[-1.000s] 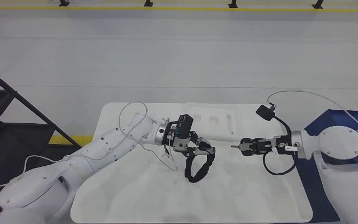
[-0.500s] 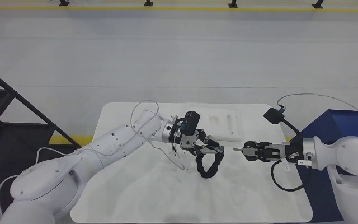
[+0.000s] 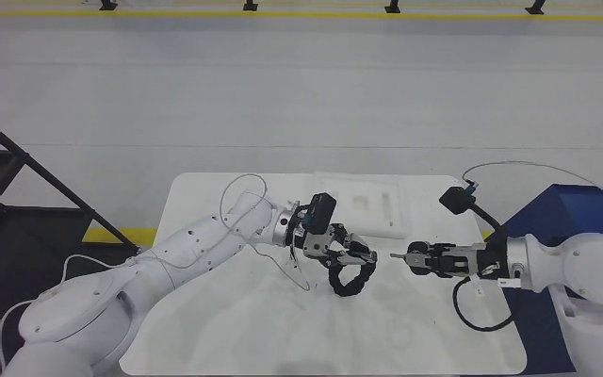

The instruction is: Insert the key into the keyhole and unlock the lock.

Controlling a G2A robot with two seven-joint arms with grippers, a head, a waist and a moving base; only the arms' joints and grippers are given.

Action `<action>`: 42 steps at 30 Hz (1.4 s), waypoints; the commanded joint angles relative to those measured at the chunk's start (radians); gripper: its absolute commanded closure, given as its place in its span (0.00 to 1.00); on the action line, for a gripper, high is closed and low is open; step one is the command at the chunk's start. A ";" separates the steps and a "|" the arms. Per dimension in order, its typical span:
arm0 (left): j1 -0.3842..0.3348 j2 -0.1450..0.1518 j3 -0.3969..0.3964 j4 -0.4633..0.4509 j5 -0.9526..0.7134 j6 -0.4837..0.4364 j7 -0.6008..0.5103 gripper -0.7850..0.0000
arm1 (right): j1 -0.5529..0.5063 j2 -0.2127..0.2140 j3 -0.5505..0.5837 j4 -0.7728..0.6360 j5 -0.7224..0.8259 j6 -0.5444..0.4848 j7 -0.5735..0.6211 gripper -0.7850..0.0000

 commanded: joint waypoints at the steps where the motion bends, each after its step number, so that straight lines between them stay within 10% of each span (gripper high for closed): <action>1: 0.000 0.001 0.001 -0.008 0.031 -0.002 -0.002 1.00 | -0.002 0.004 0.005 -0.025 -0.006 -0.001 0.019 1.00; 42: -0.018 -0.018 0.031 -0.014 0.126 0.020 0.020 1.00 | -0.039 0.049 -0.059 -0.127 -0.055 -0.078 -0.068 1.00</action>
